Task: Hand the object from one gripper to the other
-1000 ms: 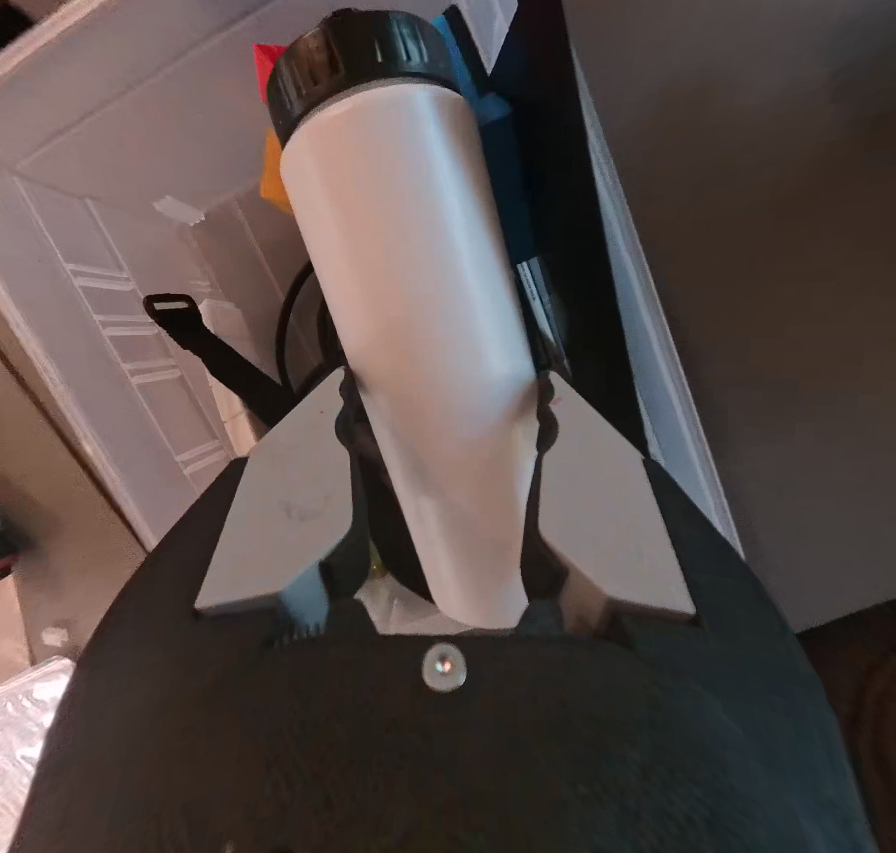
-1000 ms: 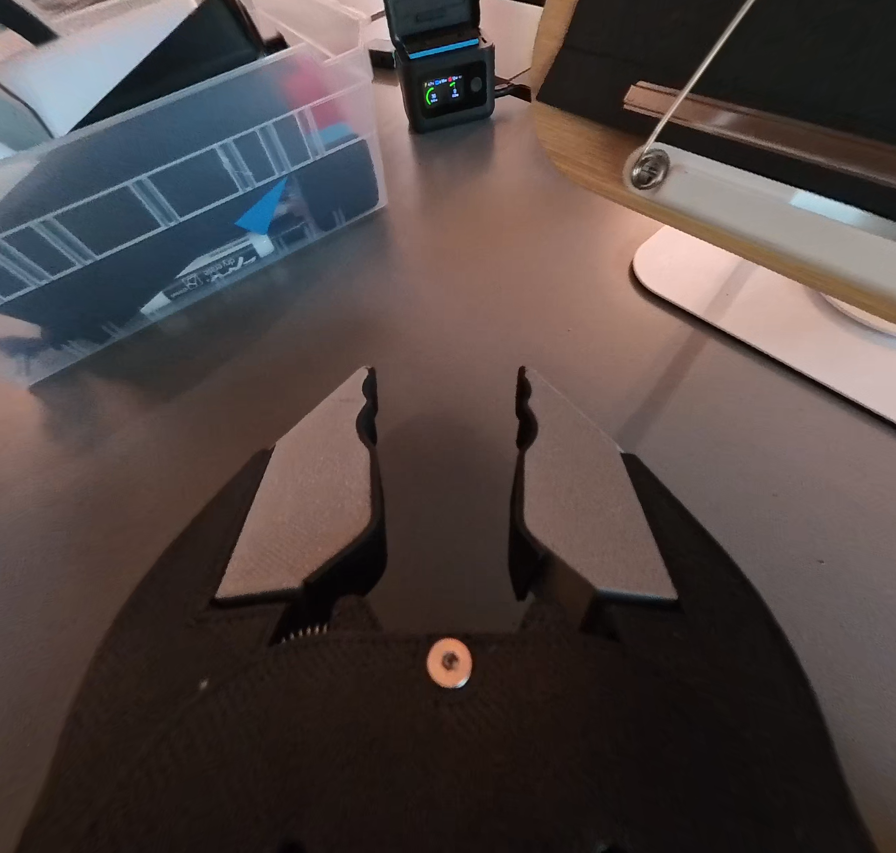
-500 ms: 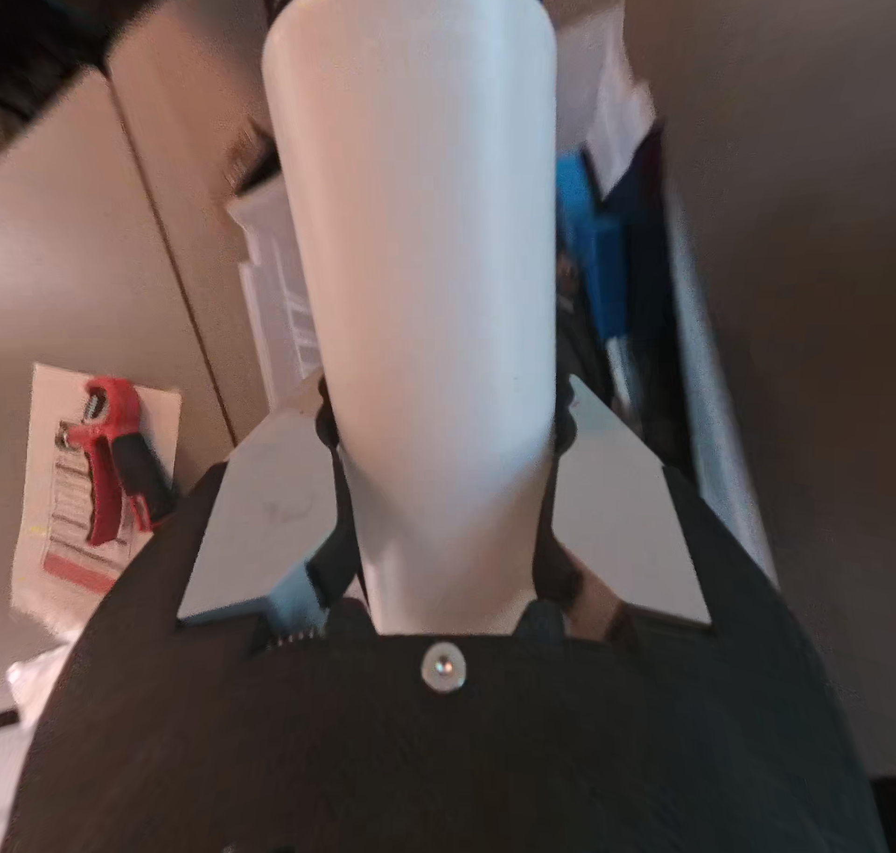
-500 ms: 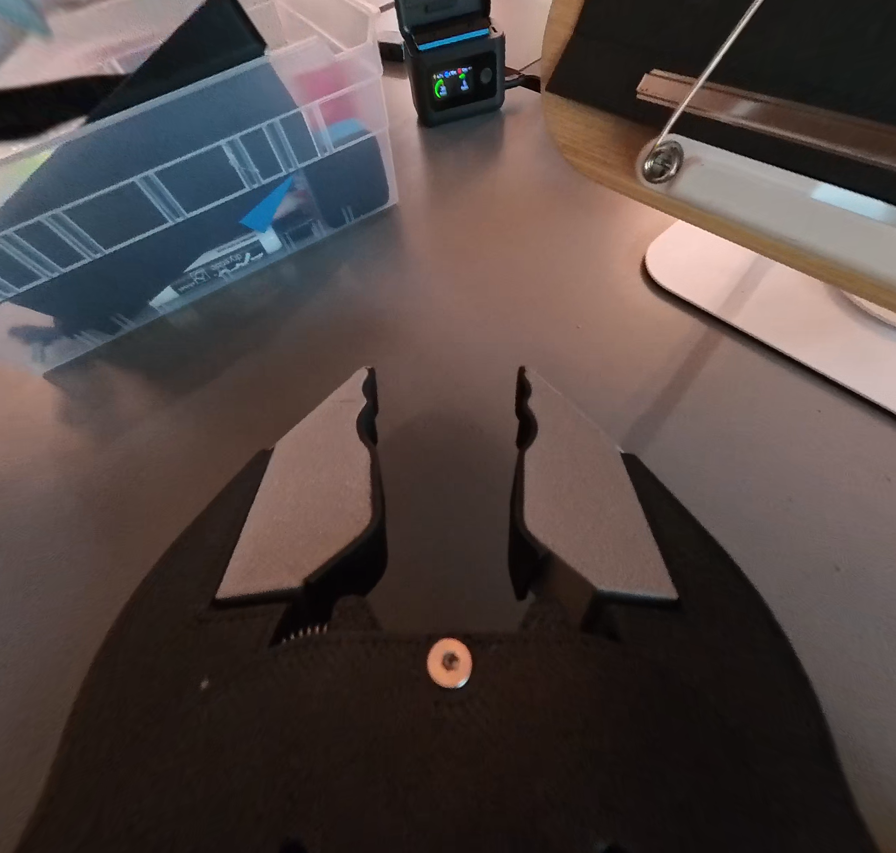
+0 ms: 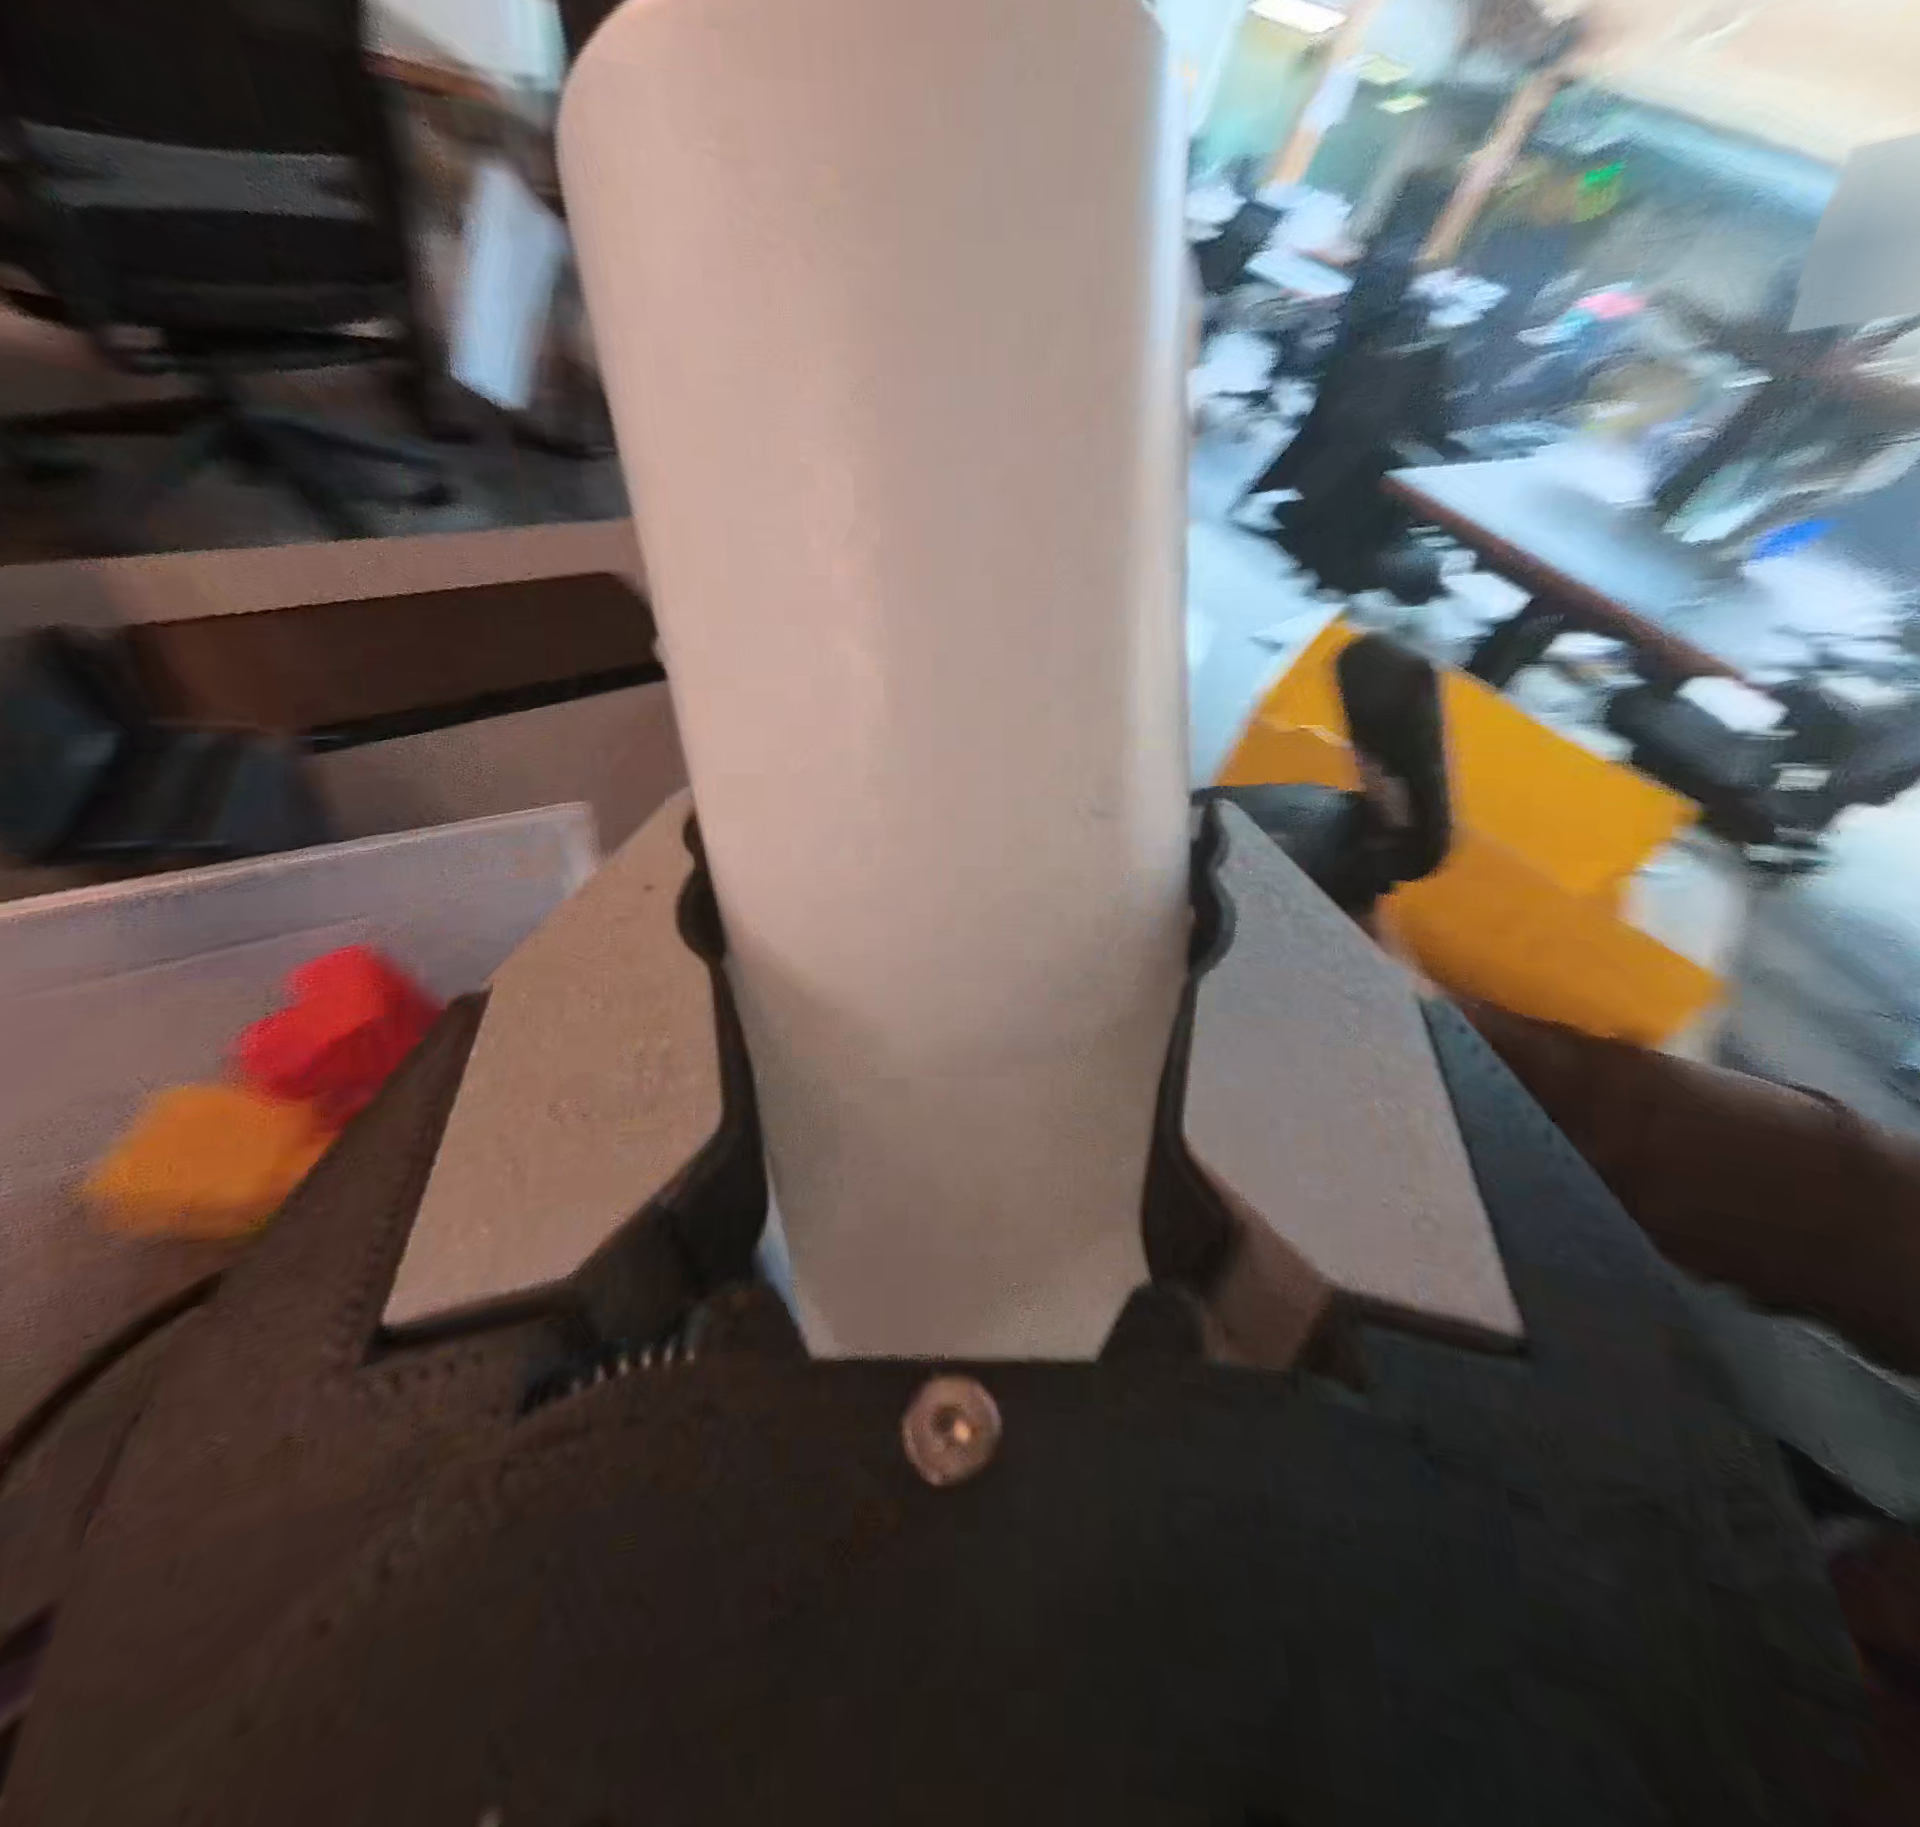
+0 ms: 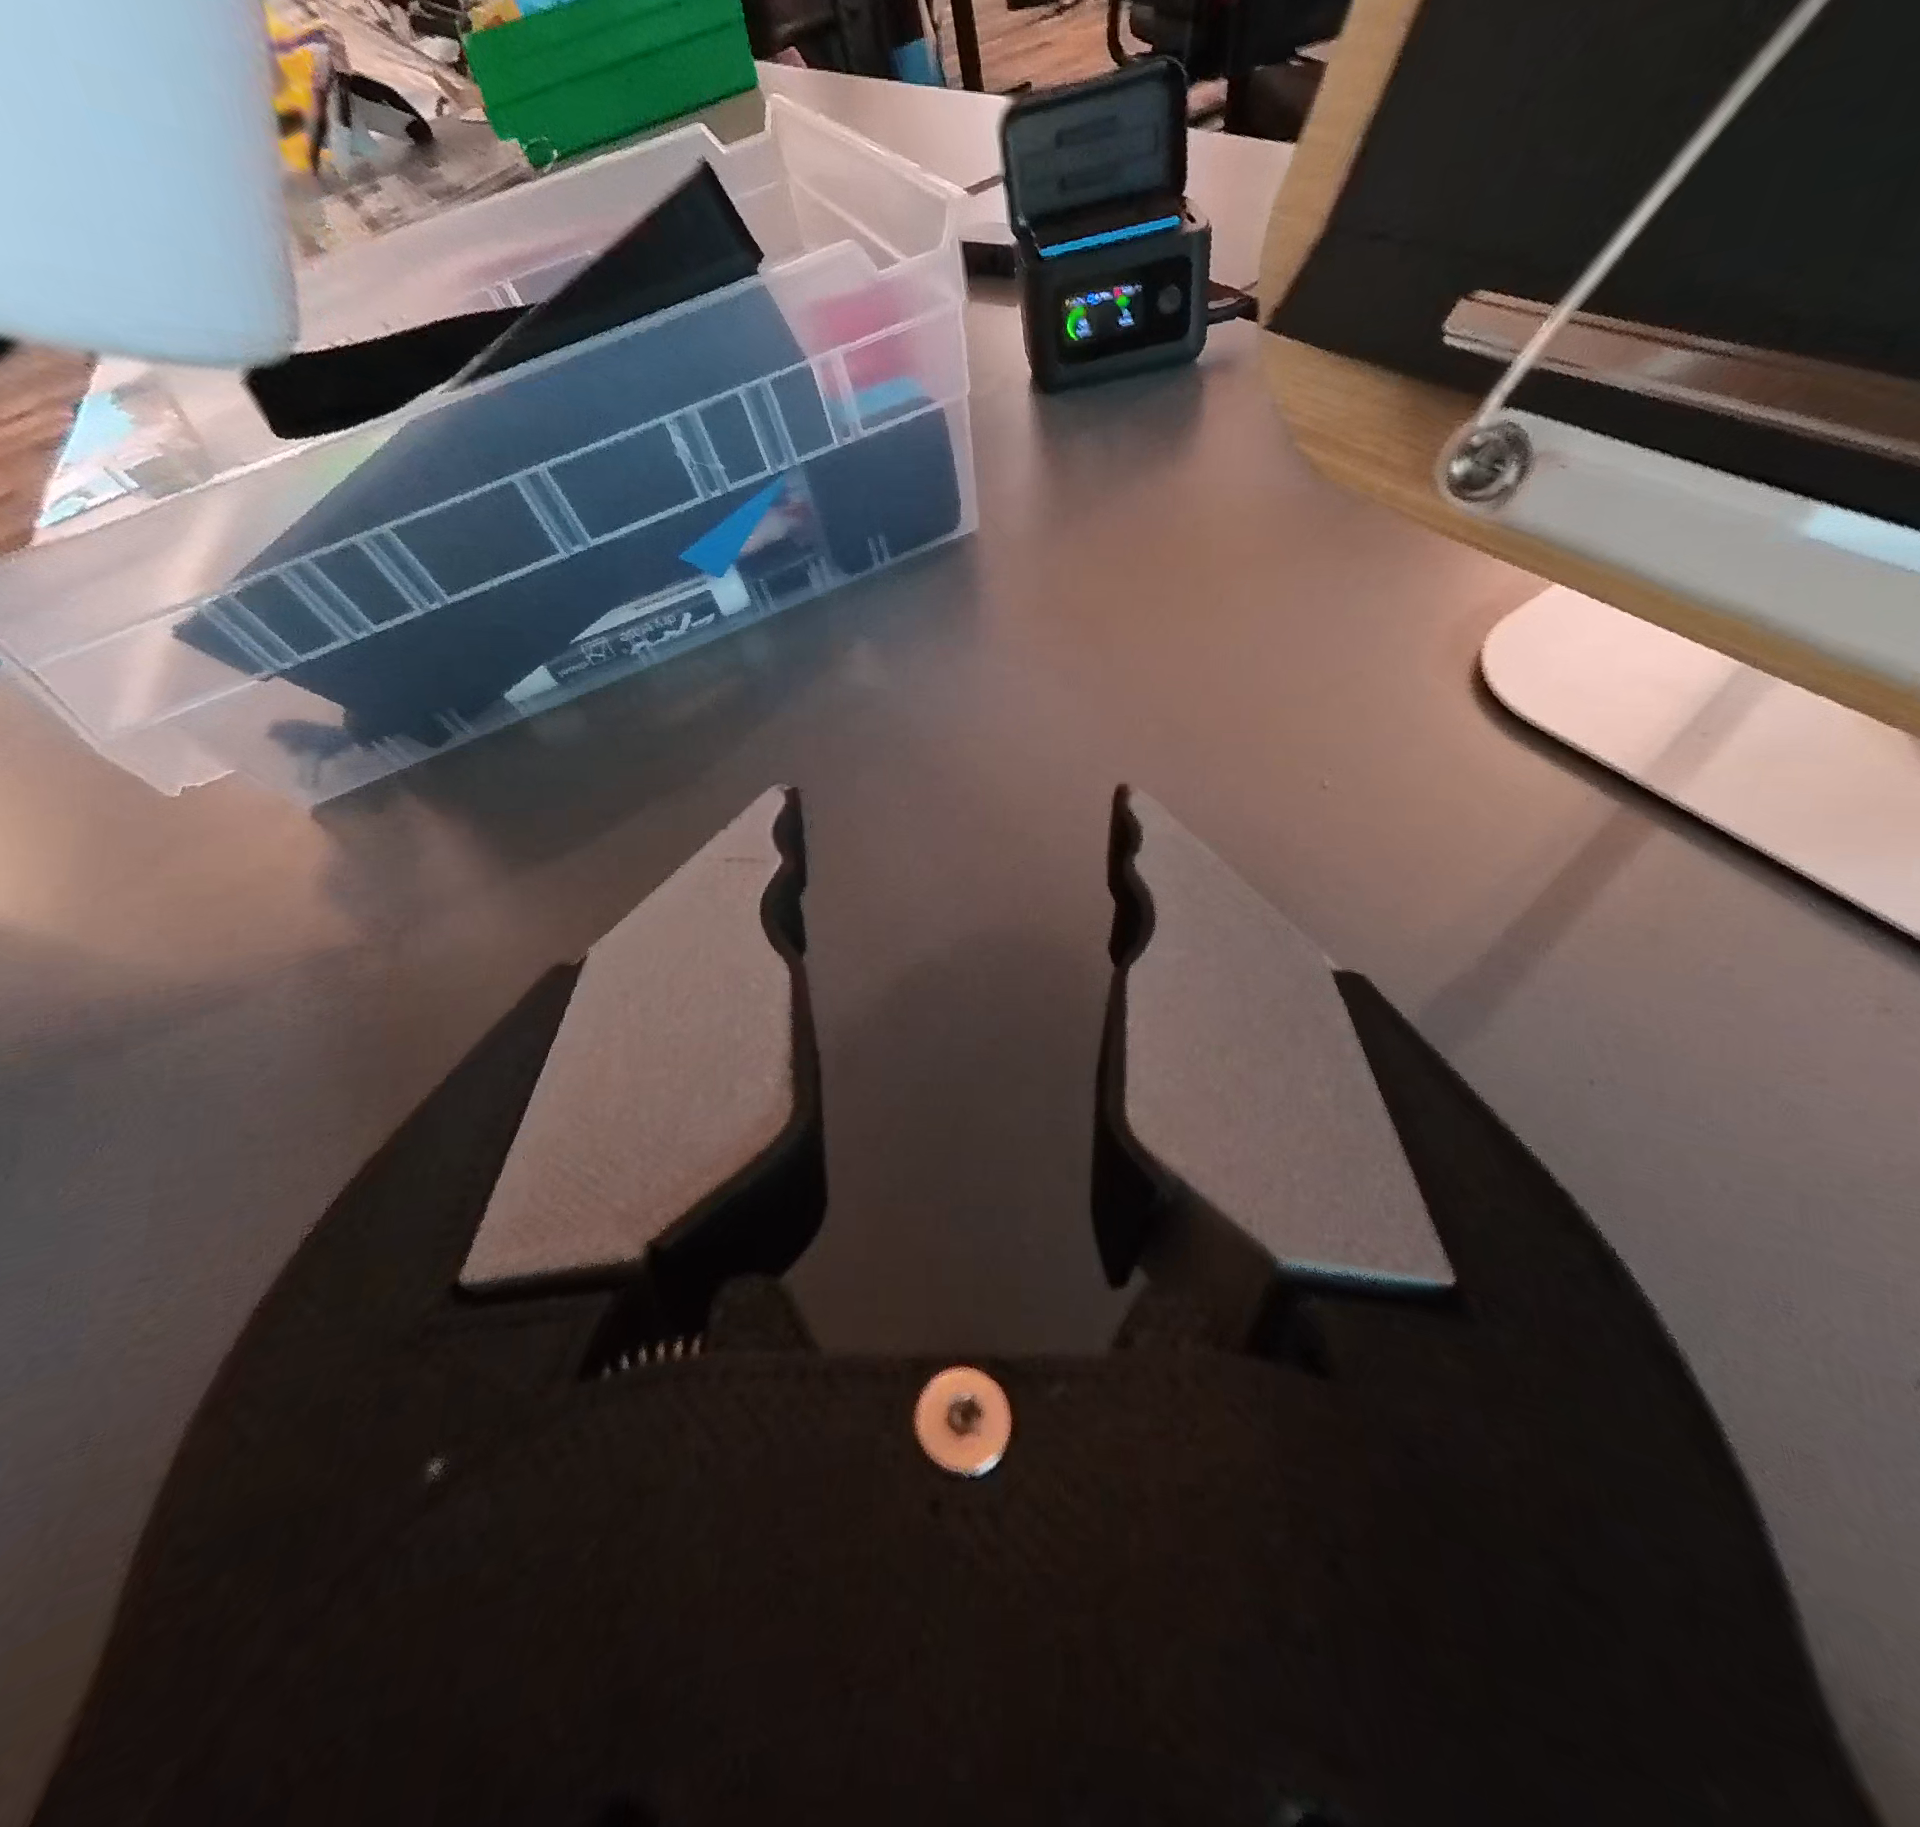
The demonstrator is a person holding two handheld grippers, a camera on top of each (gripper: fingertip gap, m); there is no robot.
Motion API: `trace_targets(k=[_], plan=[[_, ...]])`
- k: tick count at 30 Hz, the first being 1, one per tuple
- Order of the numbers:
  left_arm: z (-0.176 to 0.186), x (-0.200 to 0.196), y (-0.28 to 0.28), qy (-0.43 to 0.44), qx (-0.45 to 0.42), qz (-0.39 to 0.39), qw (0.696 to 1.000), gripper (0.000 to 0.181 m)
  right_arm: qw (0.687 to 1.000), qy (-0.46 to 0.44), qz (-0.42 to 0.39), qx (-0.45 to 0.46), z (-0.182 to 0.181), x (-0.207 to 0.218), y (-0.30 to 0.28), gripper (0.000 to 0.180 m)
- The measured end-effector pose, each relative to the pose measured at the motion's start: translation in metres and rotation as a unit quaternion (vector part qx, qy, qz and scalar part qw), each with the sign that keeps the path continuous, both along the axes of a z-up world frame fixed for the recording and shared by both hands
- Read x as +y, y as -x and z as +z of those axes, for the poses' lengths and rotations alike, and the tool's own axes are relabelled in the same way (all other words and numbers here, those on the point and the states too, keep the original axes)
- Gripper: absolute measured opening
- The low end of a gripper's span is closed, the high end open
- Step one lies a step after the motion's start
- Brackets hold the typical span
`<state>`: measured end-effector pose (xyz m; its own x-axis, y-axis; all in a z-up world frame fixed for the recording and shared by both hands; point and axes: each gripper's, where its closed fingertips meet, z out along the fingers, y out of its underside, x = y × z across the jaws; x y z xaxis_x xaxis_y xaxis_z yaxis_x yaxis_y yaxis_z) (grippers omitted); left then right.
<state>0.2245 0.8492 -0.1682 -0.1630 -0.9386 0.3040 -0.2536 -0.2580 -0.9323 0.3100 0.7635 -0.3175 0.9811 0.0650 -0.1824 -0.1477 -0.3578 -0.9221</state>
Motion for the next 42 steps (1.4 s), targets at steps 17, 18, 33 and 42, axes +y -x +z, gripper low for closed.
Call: trace_targets(k=[17,18,33,42], plan=[[-0.046,-0.129,-0.1,0.059,-0.133,-0.137,0.98,0.09,0.949,-0.288,0.042,0.122,0.114,-0.064,-0.03,0.071],[-0.057,-0.133,-0.101,0.059,-0.125,-0.143,0.98,0.09,0.952,-0.282,0.04,0.116,0.112,-0.062,-0.031,0.071],[-0.096,-0.18,-0.098,0.04,-0.061,-0.218,0.973,0.091,0.971,-0.198,0.096,0.097,0.093,-0.052,-0.004,0.083],[-0.103,-0.188,-0.095,0.046,-0.051,-0.246,0.967,0.092,0.979,-0.169,0.103,0.055,0.086,-0.056,0.0,0.085]])
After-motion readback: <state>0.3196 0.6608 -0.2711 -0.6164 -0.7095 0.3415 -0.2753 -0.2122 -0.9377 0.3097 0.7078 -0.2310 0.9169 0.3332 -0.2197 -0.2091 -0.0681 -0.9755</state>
